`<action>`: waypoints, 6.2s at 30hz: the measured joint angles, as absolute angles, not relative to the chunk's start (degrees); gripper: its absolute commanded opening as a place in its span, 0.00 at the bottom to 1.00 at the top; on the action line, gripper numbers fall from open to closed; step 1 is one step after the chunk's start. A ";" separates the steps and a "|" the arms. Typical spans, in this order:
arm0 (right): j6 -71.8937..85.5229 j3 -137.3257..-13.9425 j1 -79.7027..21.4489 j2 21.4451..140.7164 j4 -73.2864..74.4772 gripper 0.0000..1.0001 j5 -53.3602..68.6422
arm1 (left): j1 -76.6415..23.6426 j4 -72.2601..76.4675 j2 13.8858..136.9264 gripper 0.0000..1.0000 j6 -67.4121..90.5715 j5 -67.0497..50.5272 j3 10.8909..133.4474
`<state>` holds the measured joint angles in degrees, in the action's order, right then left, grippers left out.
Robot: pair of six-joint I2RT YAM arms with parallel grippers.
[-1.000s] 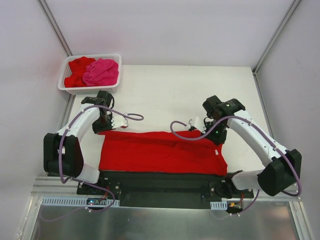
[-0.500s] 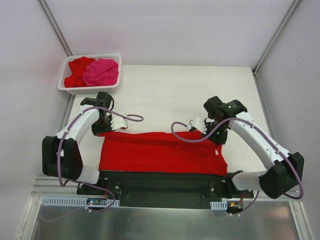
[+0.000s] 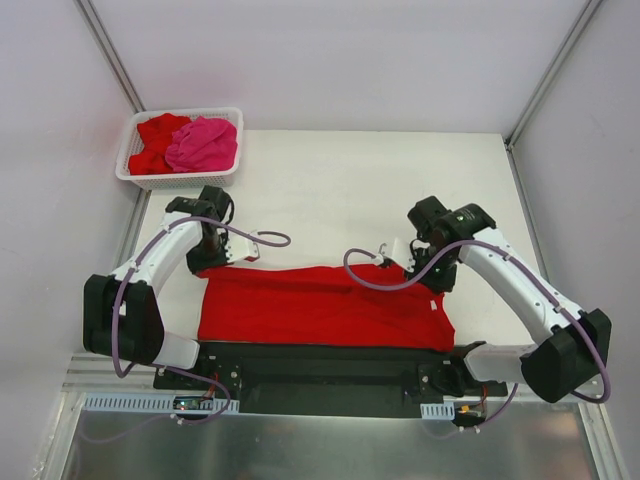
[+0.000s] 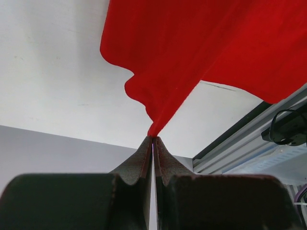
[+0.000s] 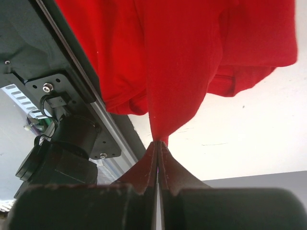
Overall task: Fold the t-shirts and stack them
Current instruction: Fold the other side of the tshirt into a rectangle
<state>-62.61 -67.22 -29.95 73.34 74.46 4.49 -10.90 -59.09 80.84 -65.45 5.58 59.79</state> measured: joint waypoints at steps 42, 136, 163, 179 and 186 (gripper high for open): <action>-66.26 -62.46 -31.40 79.68 74.46 0.01 7.79 | -11.33 -61.47 88.66 0.77 -60.75 6.22 59.99; -64.18 -56.27 -44.75 75.42 75.09 0.96 13.23 | -13.96 -61.98 94.61 0.88 -60.55 7.99 67.37; -43.88 -71.53 -29.71 98.08 53.45 0.47 14.35 | -14.70 -59.94 98.39 0.88 -53.08 5.04 72.84; -50.33 -67.26 -30.52 96.16 60.34 0.53 14.61 | -16.10 -59.90 98.41 0.89 -50.22 5.04 72.82; -51.00 -65.23 -30.87 96.03 58.63 0.44 15.40 | -16.58 -59.90 98.74 0.89 -50.04 5.19 72.82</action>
